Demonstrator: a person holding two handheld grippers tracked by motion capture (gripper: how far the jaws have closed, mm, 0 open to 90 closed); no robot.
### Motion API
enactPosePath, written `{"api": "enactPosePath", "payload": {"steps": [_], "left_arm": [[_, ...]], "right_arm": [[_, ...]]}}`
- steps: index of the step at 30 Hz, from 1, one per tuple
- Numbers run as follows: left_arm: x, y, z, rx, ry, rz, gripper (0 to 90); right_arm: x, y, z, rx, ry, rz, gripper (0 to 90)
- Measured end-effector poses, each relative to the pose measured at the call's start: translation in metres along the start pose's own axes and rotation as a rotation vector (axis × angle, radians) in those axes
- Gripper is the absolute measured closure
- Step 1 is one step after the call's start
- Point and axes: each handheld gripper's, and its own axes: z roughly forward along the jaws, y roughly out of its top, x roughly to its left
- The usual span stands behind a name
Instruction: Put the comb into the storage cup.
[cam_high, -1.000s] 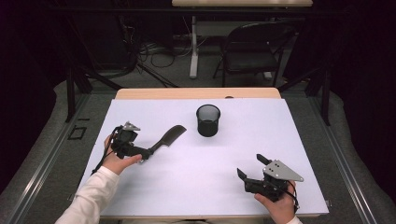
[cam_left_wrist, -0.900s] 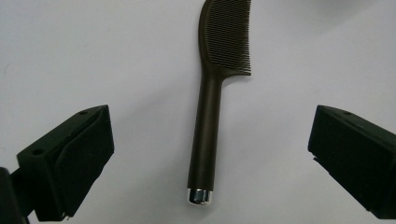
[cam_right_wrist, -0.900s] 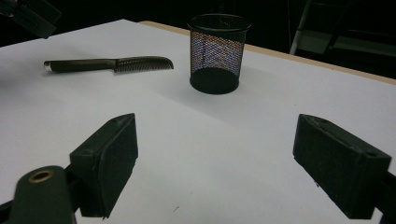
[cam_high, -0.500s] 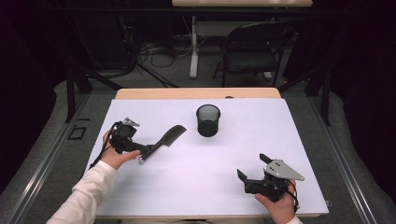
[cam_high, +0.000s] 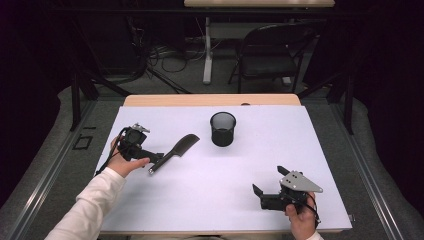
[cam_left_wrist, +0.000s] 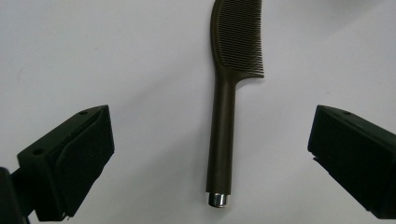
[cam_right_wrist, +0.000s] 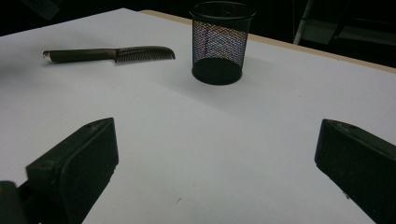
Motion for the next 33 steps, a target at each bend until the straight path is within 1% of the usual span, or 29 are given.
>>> {"api": "enactPosePath", "payload": {"steps": [4, 5, 10, 14, 18, 19, 23, 30, 31, 32, 33], "left_arm": [[0.002, 0.001, 0.001, 0.002, 0.001, -0.007, 0.4], [0.003, 0.002, 0.001, 0.006, 0.002, -0.006, 0.4], [0.005, 0.004, 0.005, 0.022, 0.004, -0.01, 0.4], [0.007, 0.006, 0.008, 0.043, 0.003, -0.006, 0.4], [0.008, 0.008, 0.011, 0.064, -0.013, 0.003, 3.0], [0.008, 0.008, 0.013, 0.073, -0.009, 0.008, 3.0], [0.008, 0.009, 0.016, 0.084, -0.008, 0.011, 3.0], [0.007, 0.01, 0.02, 0.115, 0.0, 0.026, 7.0], [0.006, 0.01, 0.021, 0.115, 0.007, 0.027, 9.8], [0.006, 0.01, 0.021, 0.117, 0.006, 0.029, 11.5], [0.006, 0.01, 0.022, 0.117, 0.006, 0.028, 13.3]], "right_arm": [[0.0, 0.0, 0.0, -0.005, 0.002, 0.005, 0.0], [-0.001, 0.0, 0.0, 0.001, 0.003, -0.004, 0.0], [-0.001, -0.001, 0.0, 0.003, 0.004, -0.008, 0.0], [0.0, -0.001, 0.001, 0.01, 0.003, -0.018, 0.0], [0.001, -0.001, 0.001, 0.012, 0.009, -0.021, 0.0], [0.001, -0.001, 0.002, 0.016, 0.011, -0.019, 0.0], [0.0, -0.001, 0.001, 0.015, 0.013, -0.019, 0.0], [0.001, -0.001, 0.002, 0.017, 0.014, -0.02, 0.0], [0.001, -0.001, 0.002, 0.017, 0.015, -0.022, 0.0], [0.001, -0.001, 0.002, 0.023, 0.017, -0.021, 0.0], [0.001, -0.002, 0.002, 0.017, 0.017, -0.022, 0.0]]}}
